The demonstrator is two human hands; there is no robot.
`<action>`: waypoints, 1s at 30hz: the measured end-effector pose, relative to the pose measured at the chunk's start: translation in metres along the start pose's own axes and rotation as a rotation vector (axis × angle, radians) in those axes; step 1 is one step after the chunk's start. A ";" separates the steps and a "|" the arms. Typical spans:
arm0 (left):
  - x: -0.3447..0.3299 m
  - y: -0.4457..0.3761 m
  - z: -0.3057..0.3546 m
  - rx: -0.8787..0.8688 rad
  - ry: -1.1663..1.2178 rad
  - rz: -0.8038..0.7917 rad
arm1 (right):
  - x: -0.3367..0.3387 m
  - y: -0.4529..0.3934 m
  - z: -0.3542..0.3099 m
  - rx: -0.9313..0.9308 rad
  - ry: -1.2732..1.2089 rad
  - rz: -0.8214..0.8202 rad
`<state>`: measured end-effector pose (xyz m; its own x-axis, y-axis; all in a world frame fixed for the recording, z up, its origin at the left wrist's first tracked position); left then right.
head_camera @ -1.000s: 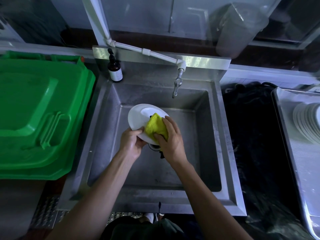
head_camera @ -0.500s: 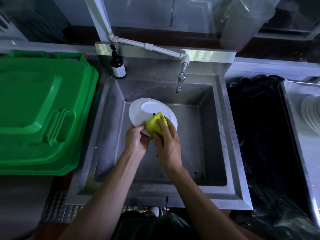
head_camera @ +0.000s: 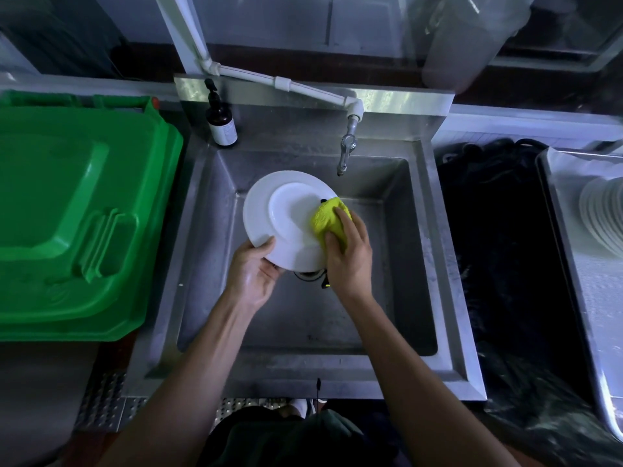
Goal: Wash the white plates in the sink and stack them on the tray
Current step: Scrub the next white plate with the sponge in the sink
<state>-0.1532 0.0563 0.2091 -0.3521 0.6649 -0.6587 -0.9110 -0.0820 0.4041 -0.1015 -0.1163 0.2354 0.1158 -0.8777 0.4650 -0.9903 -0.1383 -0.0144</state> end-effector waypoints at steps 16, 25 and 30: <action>0.008 0.003 0.005 0.141 -0.296 -0.192 | 0.023 -0.050 -0.013 -0.023 0.034 -0.028; 0.002 0.006 0.000 0.161 -0.339 -0.181 | 0.002 -0.050 -0.046 0.183 0.218 -0.170; 0.003 0.004 0.002 0.149 -0.379 -0.178 | -0.017 -0.036 -0.064 0.331 0.282 -0.232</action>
<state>-0.1573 0.0589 0.2101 -0.0639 0.8863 -0.4586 -0.8995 0.1480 0.4112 -0.0732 -0.0671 0.2848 0.2600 -0.6545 0.7100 -0.8579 -0.4941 -0.1413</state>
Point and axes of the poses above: each hand's wrist, its own y-axis away from the middle knuckle, its own x-axis out of the back of the hand, z = x × y, the point moved 6 cm from there along -y, towards the middle knuckle, and after that the axes turned 9 degrees about -z, right-handed, at the moved point
